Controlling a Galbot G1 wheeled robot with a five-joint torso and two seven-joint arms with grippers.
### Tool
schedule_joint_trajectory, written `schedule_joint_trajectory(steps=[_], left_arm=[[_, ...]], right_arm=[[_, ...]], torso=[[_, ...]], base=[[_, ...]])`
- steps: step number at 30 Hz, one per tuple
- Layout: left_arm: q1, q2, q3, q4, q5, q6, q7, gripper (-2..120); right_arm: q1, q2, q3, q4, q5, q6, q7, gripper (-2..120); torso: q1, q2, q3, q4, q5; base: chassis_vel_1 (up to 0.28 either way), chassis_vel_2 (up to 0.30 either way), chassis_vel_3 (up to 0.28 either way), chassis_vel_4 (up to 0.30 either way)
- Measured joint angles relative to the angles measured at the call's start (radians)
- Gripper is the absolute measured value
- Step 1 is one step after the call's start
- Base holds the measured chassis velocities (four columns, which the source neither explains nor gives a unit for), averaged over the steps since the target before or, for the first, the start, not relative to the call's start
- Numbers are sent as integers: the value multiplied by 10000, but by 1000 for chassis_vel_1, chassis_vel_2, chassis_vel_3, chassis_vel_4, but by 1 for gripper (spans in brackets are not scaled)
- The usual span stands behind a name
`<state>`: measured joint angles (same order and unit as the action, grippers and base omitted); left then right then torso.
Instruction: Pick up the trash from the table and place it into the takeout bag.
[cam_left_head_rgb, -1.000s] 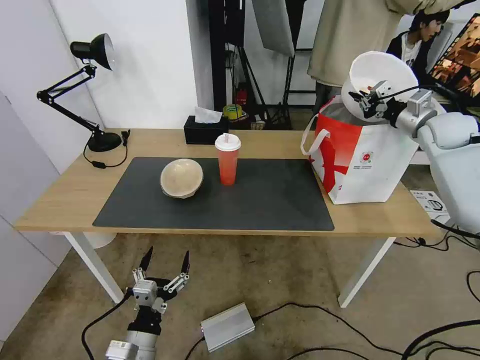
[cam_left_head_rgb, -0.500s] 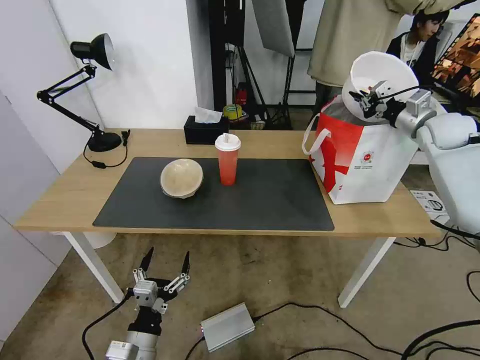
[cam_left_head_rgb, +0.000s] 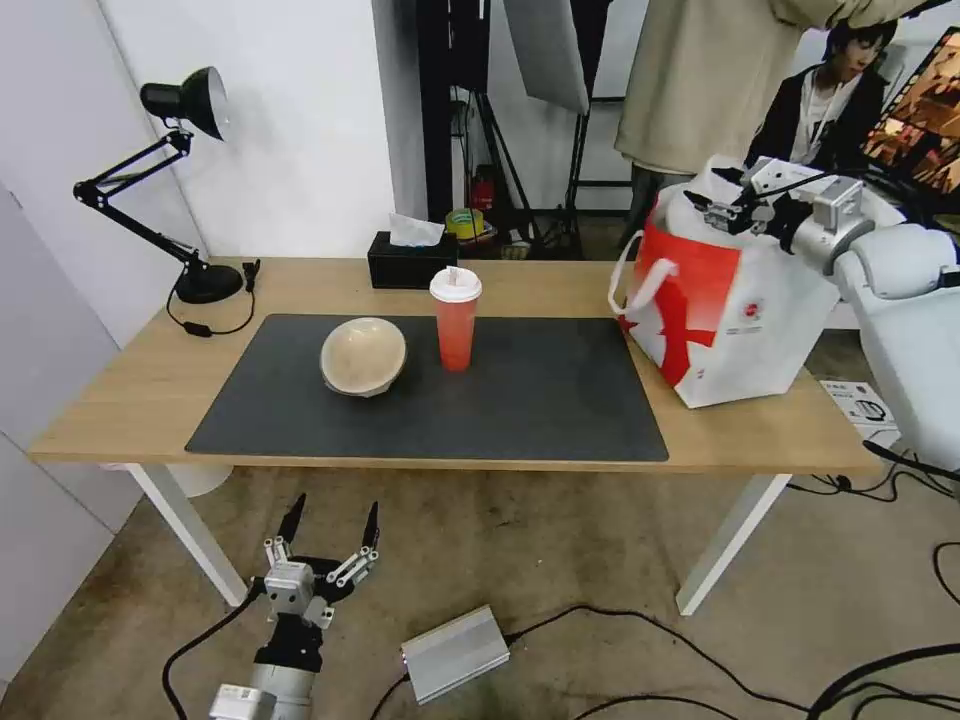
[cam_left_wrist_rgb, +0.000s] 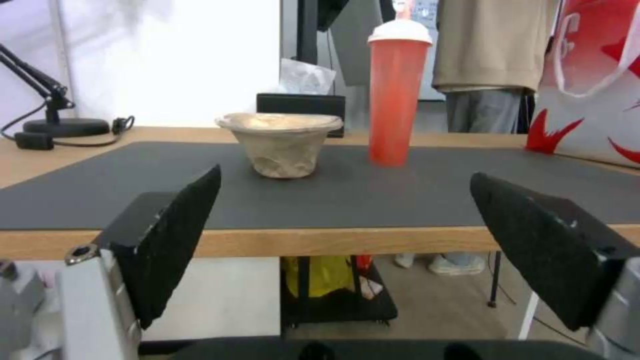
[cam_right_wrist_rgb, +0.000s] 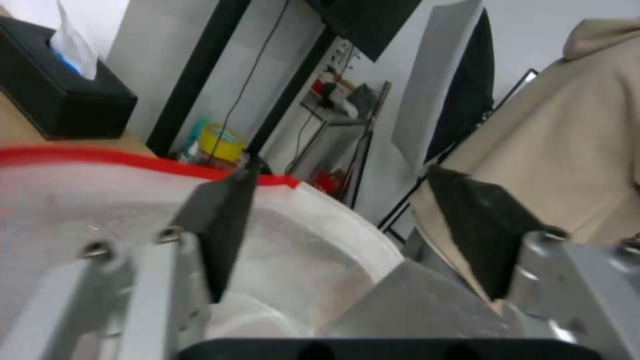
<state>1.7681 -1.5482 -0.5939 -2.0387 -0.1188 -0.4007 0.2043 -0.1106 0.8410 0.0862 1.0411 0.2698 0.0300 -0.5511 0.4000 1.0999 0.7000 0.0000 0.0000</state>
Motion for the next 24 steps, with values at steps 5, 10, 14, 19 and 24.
schedule_joint_trajectory(steps=[5,10,14,19,24], left_arm=[[52,-10,-20,-50,15,-24,1,100],[78,-12,-74,-135,17,-25,2,100],[97,-15,-114,-170,12,-26,2,100],[127,-50,-134,-185,9,-25,2,100],[224,-91,-164,-316,10,21,2,100]], right_arm=[[-115,-40,37,99,23,-5,21,91],[-226,-65,124,234,35,-19,70,100],[-306,-90,146,382,38,-37,76,100],[-342,-89,193,485,52,-52,132,100],[-407,-216,200,750,213,-150,251,100]], torso=[[0,1,0,1,0],[0,0,0,0,0],[0,0,0,0,0],[0,0,0,0,0],[0,1,0,1,-1]], base=[[0,0,0,0],[0,0,0,0],[0,0,0,0],[0,0,0,0],[0,0,0,0]])
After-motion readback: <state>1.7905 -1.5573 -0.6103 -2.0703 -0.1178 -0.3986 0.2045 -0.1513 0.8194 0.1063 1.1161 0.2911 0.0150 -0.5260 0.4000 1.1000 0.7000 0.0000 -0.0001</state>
